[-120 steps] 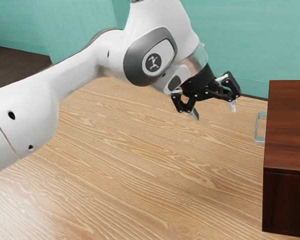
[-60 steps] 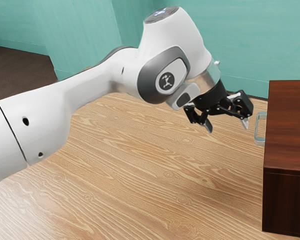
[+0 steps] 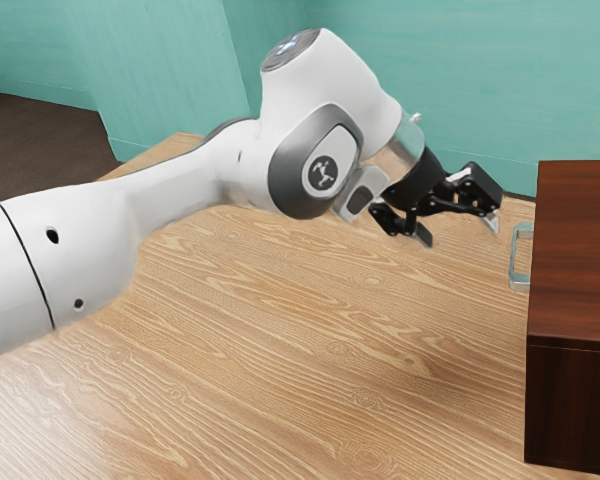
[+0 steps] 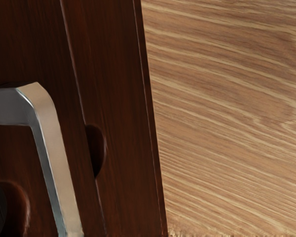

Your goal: Pull the drawer handle with one arm to open the drawer

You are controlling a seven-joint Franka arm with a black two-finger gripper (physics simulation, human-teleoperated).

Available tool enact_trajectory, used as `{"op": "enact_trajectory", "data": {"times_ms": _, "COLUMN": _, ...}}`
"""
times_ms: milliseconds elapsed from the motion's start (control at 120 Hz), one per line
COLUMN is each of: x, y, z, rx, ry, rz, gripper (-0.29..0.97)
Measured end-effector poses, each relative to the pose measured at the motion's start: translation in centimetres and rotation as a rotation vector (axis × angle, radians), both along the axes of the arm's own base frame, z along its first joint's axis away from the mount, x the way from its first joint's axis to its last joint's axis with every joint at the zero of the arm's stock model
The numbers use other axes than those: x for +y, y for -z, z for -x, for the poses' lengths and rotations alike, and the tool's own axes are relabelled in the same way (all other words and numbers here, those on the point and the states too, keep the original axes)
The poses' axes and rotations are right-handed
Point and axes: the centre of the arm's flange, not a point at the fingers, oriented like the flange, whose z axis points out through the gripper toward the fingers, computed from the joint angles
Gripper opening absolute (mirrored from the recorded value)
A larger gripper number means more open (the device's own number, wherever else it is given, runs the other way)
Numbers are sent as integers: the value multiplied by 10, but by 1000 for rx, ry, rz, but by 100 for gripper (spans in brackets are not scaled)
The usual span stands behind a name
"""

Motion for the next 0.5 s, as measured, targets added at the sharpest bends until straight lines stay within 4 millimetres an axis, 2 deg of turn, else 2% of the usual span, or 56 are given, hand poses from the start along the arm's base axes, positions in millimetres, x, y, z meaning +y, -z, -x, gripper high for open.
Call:
{"op": "enact_trajectory", "data": {"times_ms": 325, "x": 3, "y": 5, "z": -5, "rx": -7, "ry": -23, "rz": 31, "gripper": 68}}
{"op": "enact_trajectory", "data": {"times_ms": 500, "x": -6, "y": 22, "z": -10, "rx": 16, "ry": -26, "rz": 37, "gripper": 68}}
